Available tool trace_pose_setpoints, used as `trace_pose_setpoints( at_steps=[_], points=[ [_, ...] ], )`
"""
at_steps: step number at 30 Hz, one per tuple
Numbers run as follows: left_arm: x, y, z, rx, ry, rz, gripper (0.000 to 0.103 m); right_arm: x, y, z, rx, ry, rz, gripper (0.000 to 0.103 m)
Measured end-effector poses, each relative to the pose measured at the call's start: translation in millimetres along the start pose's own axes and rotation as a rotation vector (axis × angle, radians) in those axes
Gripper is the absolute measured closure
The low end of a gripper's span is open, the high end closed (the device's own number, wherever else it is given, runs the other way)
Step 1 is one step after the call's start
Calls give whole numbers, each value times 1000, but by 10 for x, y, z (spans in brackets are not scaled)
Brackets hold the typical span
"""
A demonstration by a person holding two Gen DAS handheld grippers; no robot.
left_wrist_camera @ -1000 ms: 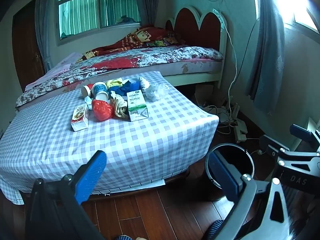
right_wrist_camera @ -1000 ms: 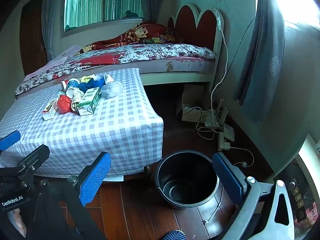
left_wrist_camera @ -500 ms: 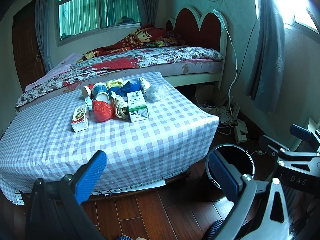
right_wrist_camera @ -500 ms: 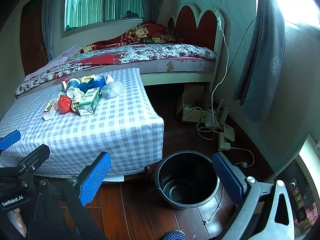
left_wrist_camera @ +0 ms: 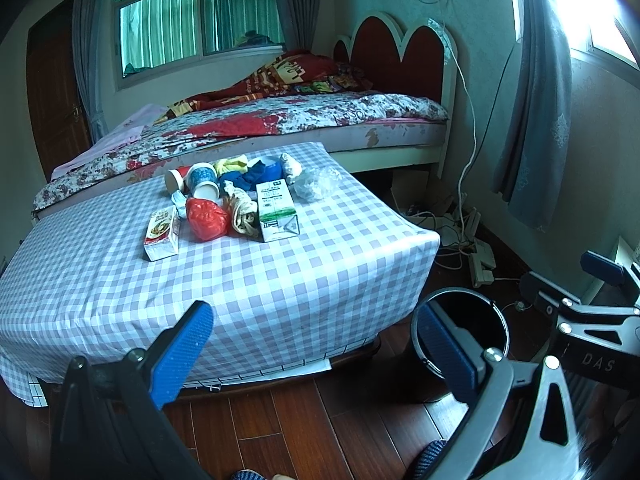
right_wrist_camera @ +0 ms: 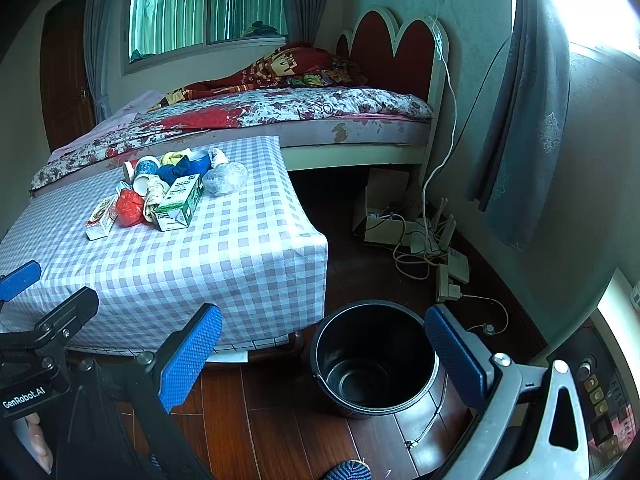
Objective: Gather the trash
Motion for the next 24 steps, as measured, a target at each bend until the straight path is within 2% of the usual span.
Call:
trace_pose_setpoints(
  at_steps=[24],
  points=[
    [-29,40,36,-1,1,-1,1,-14,26,61,0,7,3,1]
  ],
)
Point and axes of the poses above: each gripper's, at about its wrist camera, not at the fingertips, and x roughly against the way its jaws point, y to its left, z to its underside, the point moved 2 cm from there along -x, roughly the way its jaws point, and after that the axes turned 14 degrees about x, right-handed, at the moved point
